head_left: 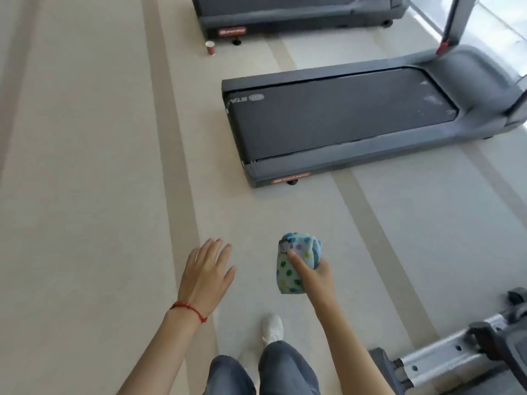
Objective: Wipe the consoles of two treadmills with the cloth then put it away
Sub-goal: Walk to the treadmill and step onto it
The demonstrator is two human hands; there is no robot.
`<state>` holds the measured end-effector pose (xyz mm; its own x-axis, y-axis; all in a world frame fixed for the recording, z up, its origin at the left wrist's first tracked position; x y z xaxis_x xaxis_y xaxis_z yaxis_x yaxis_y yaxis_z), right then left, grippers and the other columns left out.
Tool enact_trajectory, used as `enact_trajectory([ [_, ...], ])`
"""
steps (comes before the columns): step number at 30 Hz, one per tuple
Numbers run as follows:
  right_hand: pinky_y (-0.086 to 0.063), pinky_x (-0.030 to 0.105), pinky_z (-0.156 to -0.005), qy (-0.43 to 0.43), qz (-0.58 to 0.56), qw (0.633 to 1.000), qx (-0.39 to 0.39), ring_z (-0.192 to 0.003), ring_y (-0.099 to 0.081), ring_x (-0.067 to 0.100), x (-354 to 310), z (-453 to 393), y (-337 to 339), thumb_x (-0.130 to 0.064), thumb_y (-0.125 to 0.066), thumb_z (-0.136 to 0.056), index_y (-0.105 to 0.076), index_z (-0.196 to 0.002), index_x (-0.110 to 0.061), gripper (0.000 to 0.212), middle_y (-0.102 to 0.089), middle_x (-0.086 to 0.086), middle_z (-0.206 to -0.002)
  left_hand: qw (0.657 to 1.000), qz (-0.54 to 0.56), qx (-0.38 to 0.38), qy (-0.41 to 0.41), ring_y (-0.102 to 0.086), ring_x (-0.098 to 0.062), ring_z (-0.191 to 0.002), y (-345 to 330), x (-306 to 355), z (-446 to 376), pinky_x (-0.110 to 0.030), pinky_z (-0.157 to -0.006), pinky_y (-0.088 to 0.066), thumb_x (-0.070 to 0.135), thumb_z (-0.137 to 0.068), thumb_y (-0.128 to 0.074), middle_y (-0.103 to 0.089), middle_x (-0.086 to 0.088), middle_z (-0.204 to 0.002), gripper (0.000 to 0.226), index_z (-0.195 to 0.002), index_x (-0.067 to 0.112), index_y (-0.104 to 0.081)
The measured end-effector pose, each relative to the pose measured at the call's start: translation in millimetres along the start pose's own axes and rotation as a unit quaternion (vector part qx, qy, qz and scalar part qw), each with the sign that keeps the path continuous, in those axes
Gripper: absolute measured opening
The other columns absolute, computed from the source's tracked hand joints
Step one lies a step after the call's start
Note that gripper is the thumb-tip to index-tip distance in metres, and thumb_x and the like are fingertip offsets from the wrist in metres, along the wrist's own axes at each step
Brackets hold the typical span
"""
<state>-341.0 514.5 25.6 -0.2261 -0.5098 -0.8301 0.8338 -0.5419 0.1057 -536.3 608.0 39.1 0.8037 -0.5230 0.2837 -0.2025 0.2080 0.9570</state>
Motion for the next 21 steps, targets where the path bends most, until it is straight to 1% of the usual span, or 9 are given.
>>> enact_trajectory([
  [2,-0.049,0.013,-0.05,0.008,0.019,1.0,-0.021,-0.075,-0.067,0.009,-14.3,-15.6,-19.8,-0.025,-0.069,-0.081,-0.063,-0.09,-0.02,0.012,-0.069,0.0,-0.084,1.0,-0.005,0.006,0.029,-0.06,-0.035,-0.105,6.0,-20.5,-6.4,-0.047,-0.084,-0.051,0.035,-0.095,-0.027,-0.064,-0.018,-0.111,0.053,-0.108,0.001,-0.067],
  [4,-0.048,0.013,-0.049,0.013,0.032,0.999,-0.04,-0.075,-0.067,0.01,-28.8,-34.0,-38.9,-0.024,-0.069,-0.082,-0.063,-0.089,-0.021,0.01,-0.069,0.0,-0.083,0.999,-0.004,0.016,0.052,-0.06,-0.036,-0.105,11.7,-39.1,-18.1,-0.048,-0.084,-0.051,0.031,-0.088,-0.035,-0.064,-0.018,-0.111,0.048,-0.107,0.001,-0.067],
  [9,-0.051,0.016,-0.053,0.026,0.07,0.994,-0.074,-0.074,-0.066,0.01,-70.5,-90.2,-89.1,-0.027,-0.07,-0.081,-0.063,-0.088,-0.02,0.012,-0.069,0.001,-0.084,0.993,-0.016,0.036,0.11,-0.061,-0.033,-0.102,30.7,-82.6,-62.6,-0.045,-0.084,-0.051,0.032,-0.086,-0.036,-0.064,-0.017,-0.108,0.047,-0.104,0.001,-0.067],
  [13,-0.053,0.019,-0.056,0.031,0.096,0.988,-0.114,-0.078,-0.067,0.014,-106.3,-129.6,-134.4,-0.026,-0.069,-0.081,-0.062,-0.092,-0.017,0.016,-0.069,0.003,-0.086,0.988,-0.009,0.046,0.148,-0.061,-0.035,-0.101,50.6,-114.8,-100.4,-0.048,-0.082,-0.052,0.033,-0.086,-0.036,-0.065,-0.018,-0.106,0.048,-0.104,0.001,-0.067],
  [18,-0.052,0.019,-0.056,0.029,0.106,0.986,-0.127,-0.078,-0.067,0.013,-144.9,-171.6,-189.5,-0.026,-0.069,-0.082,-0.063,-0.094,-0.017,0.017,-0.069,0.001,-0.086,0.984,-0.001,0.066,0.168,-0.061,-0.035,-0.1,74.4,-164.5,-142.8,-0.049,-0.08,-0.052,0.032,-0.086,-0.036,-0.064,-0.018,-0.108,0.046,-0.103,0.001,-0.066],
  [21,-0.054,0.024,-0.062,0.024,0.113,0.985,-0.125,-0.079,-0.067,0.014,-159.8,-194.6,-218.0,-0.028,-0.069,-0.081,-0.064,-0.095,-0.016,0.019,-0.069,0.002,-0.087,0.983,-0.01,0.07,0.169,-0.062,-0.034,-0.101,84.0,-195.4,-168.1,-0.048,-0.08,-0.053,0.033,-0.085,-0.037,-0.065,-0.016,-0.107,0.047,-0.103,0.002,-0.067],
])
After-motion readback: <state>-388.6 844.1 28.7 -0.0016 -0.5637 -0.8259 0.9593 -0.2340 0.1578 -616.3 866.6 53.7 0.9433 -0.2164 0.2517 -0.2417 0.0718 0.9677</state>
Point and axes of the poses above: each hand's wrist, its own z-axis away from the middle knuckle, its own y-axis out of the back of the hand, x = y × z, the point moved 8 cm from there along -z, towards the middle knuckle
